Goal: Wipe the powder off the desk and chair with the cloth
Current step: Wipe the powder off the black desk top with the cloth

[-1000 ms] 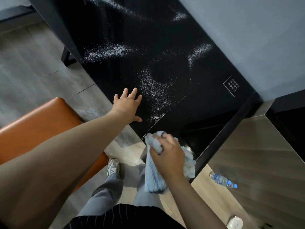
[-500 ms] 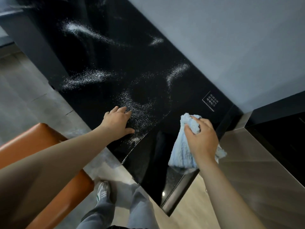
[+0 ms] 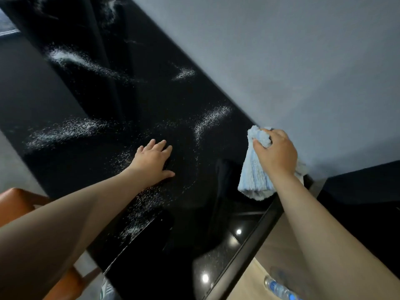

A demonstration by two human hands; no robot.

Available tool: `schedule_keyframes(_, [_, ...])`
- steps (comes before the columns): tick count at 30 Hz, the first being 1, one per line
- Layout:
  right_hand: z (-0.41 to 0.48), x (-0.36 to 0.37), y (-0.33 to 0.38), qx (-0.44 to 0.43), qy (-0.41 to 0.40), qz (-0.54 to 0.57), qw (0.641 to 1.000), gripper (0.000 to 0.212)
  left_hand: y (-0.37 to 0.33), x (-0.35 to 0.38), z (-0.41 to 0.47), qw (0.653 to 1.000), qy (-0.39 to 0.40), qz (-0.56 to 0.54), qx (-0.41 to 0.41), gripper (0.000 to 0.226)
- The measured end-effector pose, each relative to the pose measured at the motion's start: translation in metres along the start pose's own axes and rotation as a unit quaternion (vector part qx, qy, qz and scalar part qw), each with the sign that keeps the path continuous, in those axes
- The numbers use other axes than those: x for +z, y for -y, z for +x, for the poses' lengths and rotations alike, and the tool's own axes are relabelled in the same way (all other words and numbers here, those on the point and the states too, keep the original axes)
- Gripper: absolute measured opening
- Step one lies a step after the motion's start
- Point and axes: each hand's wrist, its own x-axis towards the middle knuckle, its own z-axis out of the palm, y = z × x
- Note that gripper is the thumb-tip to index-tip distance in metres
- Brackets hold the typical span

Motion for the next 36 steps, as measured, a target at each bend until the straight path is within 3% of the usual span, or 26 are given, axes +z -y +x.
schedule_keyframes(5, [0.059,0.023,-0.021,-0.018,0.012,-0.022,1.000,0.034,-0.006,0.011,0.031,0.999,0.007,0.030,-0.036,0.104])
schedule_keyframes(17, [0.121,0.086,-0.047,-0.014,0.066,-0.066,0.996,0.033,-0.002,0.021,0.046,0.997,0.004,0.054,-0.052,0.108])
schedule_keyframes(24, [0.127,0.101,-0.048,0.018,0.084,-0.053,0.995,0.040,-0.002,0.022,0.045,0.997,0.002,0.058,-0.050,0.108])
schedule_keyframes(36, [0.066,0.107,-0.016,-0.058,0.095,-0.079,0.991,0.038,-0.003,0.020,0.044,0.997,0.001,0.056,-0.045,0.107])
